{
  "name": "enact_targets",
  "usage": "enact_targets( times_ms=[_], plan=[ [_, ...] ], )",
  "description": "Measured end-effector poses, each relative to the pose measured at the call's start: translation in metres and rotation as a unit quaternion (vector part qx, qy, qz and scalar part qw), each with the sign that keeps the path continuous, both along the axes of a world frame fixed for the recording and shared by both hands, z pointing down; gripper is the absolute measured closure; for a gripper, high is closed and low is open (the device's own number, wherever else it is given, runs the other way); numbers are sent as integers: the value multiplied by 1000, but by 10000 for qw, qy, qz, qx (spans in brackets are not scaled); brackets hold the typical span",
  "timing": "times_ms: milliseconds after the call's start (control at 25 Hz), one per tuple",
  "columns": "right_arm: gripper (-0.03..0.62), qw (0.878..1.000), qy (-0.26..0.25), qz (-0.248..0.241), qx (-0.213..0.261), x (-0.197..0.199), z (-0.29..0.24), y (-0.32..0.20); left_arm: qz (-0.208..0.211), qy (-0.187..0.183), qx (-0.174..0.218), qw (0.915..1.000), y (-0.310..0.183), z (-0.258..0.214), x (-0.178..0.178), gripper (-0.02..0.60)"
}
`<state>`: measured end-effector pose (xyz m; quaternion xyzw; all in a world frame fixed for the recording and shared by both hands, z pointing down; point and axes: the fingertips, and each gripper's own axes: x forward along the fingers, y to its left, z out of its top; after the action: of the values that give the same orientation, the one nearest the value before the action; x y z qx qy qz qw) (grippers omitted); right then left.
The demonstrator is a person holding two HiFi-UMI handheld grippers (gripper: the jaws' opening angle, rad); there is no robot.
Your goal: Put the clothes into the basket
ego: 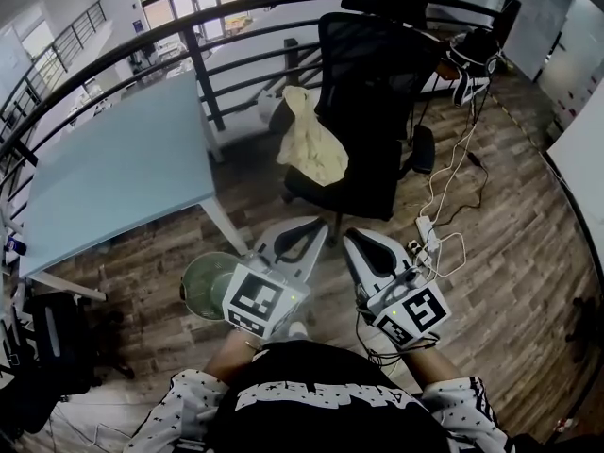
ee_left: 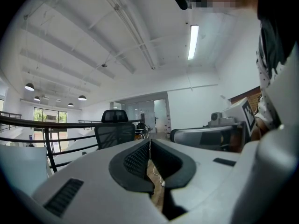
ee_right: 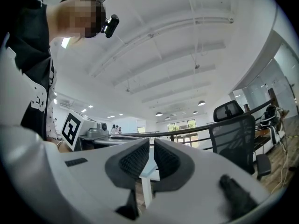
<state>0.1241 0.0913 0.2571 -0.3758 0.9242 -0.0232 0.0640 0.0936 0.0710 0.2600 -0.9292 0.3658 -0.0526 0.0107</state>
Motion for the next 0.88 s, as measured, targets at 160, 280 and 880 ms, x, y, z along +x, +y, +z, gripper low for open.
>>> enact_targets(
  times_ms=[160,280,880],
  plan=[
    [563,10000,30,33,-2,-7,1,-9,15,-54,8,10000,-9,3,-8,563],
    [563,10000,28,46,9,-13,1,-14,8,-45,34,10000,-15,5,-16,565],
    [563,9999,105,55,-51,-39,8,-38,-46,-79,32,10000,-40,7,-47,563]
  ],
)
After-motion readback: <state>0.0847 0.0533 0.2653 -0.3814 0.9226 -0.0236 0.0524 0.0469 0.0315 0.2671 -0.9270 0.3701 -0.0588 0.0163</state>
